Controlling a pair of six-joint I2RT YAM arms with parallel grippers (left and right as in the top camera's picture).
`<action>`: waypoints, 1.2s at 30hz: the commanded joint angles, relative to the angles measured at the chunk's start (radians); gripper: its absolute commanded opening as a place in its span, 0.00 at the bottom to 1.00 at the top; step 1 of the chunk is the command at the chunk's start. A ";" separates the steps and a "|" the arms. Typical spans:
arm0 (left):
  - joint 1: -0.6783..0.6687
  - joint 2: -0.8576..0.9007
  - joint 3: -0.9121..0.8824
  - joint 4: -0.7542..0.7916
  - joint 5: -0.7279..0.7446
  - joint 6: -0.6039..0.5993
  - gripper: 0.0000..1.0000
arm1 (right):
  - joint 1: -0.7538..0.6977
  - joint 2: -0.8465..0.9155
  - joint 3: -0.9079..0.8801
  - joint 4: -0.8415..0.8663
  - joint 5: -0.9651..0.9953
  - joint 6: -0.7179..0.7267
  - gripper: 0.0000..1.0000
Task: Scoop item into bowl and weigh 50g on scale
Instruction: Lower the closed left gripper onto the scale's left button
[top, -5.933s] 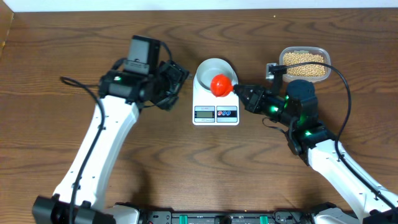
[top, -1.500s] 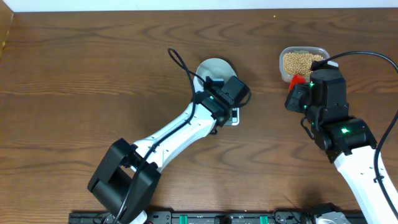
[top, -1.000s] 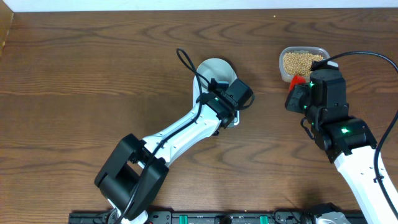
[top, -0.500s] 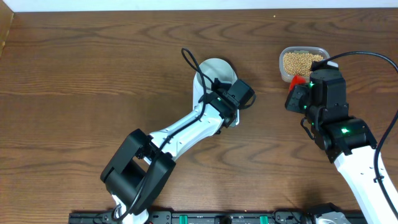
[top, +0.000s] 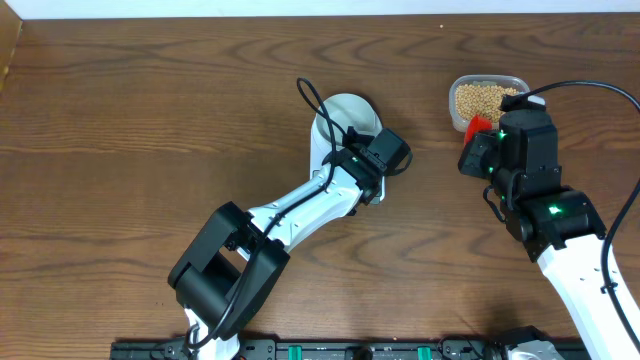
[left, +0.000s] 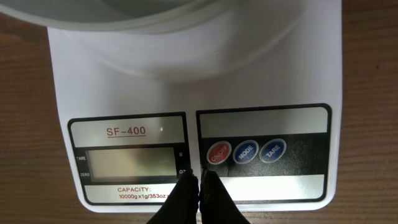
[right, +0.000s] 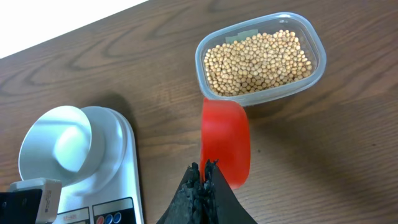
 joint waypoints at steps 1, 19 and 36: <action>-0.001 0.018 -0.006 0.011 -0.021 0.024 0.07 | -0.008 0.002 0.011 0.003 0.023 0.011 0.01; -0.002 0.051 -0.006 0.036 -0.021 0.040 0.07 | -0.008 0.002 0.011 0.003 0.022 0.011 0.01; -0.001 0.052 -0.006 0.063 -0.021 0.055 0.07 | -0.008 0.002 0.011 0.003 0.022 0.011 0.01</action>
